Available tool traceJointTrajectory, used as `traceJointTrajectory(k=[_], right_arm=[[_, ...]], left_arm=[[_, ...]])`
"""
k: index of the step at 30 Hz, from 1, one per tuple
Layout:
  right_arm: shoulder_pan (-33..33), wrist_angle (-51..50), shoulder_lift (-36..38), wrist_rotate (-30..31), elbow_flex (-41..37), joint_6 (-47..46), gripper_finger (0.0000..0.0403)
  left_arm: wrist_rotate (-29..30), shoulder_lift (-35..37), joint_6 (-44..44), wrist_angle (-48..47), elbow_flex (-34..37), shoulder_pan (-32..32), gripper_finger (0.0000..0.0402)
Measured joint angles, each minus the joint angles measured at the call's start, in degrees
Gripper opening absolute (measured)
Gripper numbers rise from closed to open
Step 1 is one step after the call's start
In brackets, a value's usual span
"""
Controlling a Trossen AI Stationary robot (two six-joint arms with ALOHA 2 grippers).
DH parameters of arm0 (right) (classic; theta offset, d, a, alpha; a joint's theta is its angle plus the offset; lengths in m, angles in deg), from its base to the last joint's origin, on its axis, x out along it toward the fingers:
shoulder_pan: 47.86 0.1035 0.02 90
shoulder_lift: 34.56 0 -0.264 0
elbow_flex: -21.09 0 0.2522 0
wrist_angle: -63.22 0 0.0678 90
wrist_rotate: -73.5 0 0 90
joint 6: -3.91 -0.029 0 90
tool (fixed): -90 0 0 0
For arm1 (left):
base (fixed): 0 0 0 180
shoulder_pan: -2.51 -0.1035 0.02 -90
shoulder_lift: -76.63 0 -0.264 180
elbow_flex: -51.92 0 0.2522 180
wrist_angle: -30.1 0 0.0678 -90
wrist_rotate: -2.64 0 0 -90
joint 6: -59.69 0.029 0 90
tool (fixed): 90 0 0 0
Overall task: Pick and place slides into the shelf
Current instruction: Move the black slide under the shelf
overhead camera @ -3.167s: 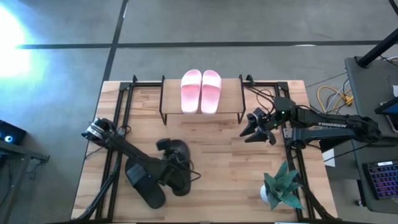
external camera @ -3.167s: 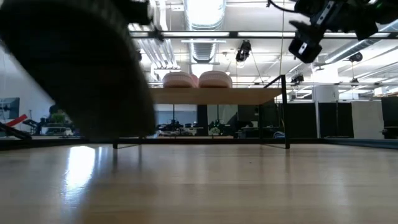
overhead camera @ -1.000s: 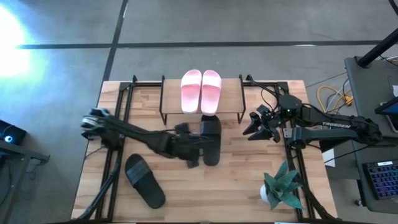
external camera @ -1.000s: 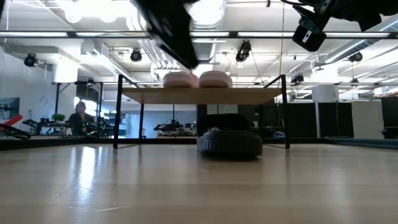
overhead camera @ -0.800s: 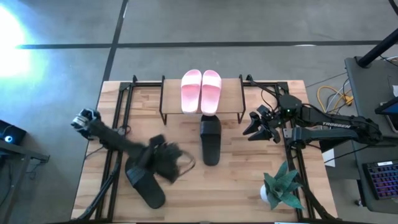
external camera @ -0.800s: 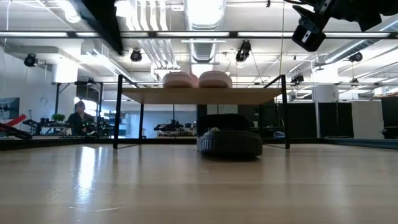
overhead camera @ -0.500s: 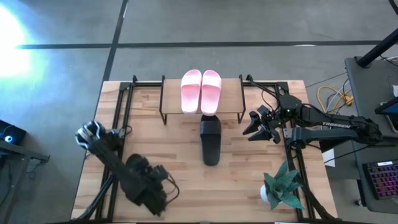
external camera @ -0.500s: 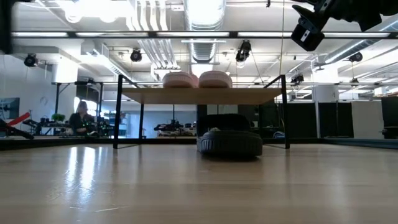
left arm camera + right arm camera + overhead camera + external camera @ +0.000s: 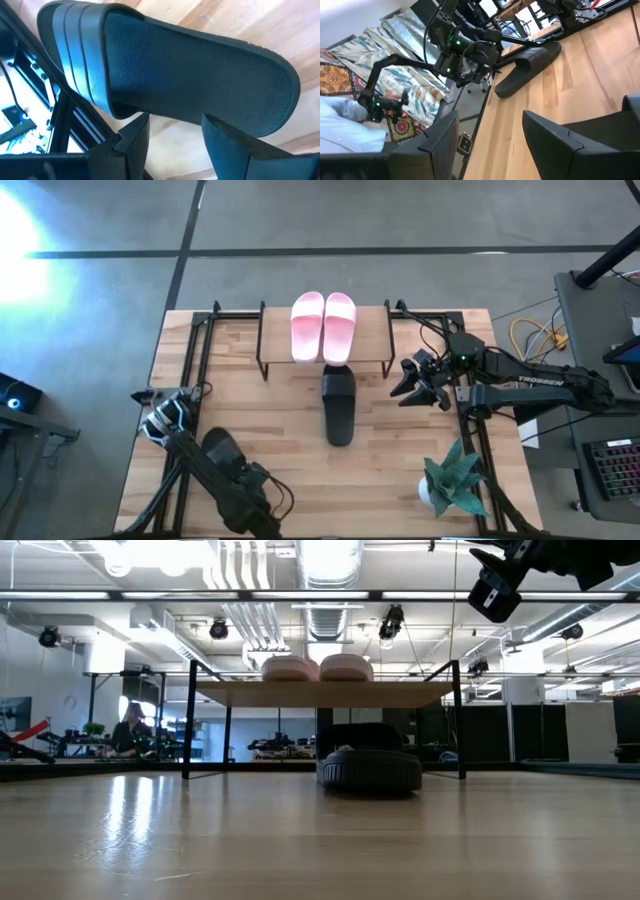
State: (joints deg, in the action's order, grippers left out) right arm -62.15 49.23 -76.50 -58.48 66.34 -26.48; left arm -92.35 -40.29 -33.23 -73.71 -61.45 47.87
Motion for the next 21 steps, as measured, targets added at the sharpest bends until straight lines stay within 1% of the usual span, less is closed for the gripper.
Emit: traceJointTrajectory(k=[8,21], right_arm=[[0.0,0.0,-1.0,0.0,0.0,-2.7,0.021],[0.0,0.0,-1.0,0.0,0.0,-2.6,0.021]], left_arm=[[-0.6,2.1,-2.9,0.0,3.5,-0.1,0.0166],[-0.5,2.8,-0.8,0.0,12.0,-1.2,0.0166]])
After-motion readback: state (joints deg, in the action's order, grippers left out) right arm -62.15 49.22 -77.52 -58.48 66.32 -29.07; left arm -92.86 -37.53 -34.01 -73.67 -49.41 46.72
